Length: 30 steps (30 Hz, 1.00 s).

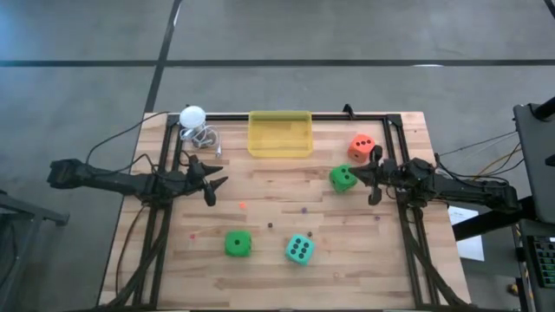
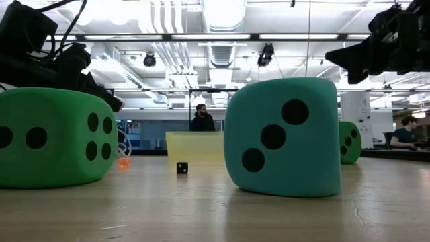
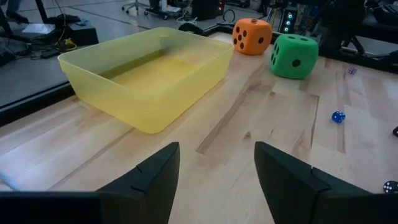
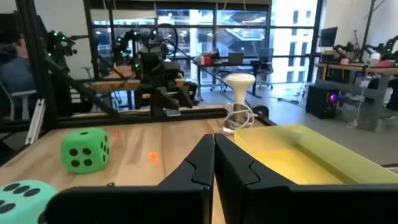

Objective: Pick & Place Dice
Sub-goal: Put the top green large die into the yellow bin

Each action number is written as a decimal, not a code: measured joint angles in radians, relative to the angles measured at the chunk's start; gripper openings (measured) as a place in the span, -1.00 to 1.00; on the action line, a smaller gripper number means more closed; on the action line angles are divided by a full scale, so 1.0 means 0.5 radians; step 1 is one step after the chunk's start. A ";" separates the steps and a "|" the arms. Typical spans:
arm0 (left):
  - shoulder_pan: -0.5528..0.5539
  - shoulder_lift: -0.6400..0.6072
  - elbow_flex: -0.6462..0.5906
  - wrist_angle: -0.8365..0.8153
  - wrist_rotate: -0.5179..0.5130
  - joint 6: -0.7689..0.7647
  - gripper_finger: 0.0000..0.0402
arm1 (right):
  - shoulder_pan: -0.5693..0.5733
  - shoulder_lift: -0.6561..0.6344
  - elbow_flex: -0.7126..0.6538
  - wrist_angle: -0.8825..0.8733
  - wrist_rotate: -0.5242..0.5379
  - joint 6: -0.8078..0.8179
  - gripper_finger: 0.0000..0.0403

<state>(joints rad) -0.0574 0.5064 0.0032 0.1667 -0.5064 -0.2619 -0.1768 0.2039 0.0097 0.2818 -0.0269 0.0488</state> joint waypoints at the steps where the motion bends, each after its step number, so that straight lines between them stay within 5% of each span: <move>1: 0.000 0.000 0.000 -0.001 -0.002 0.000 0.05 | 0.000 0.001 0.000 0.013 -0.002 0.016 -0.96; 10: 0.000 0.000 -0.001 -0.013 -0.022 -0.002 0.05 | 0.000 0.031 0.000 -0.004 -0.039 0.174 -0.95; 16: 0.000 -0.001 -0.001 -0.014 -0.022 -0.004 0.05 | 0.001 0.115 0.046 -0.187 -0.083 0.060 -0.73; 21: 0.000 -0.001 -0.002 -0.014 -0.021 -0.007 0.05 | 0.005 0.253 0.368 -0.631 -0.089 -0.024 -0.40; 25: 0.000 -0.001 -0.002 -0.014 -0.021 -0.007 0.05 | 0.004 0.427 0.697 -0.895 0.101 0.141 -0.18; 30: 0.000 -0.001 -0.002 -0.016 -0.021 -0.008 0.05 | 0.005 0.707 1.101 -1.440 0.096 0.196 -0.10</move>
<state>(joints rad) -0.0574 0.5060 0.0025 0.1584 -0.5171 -0.2661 -0.1741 0.5574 0.5604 -0.4383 0.0210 0.1468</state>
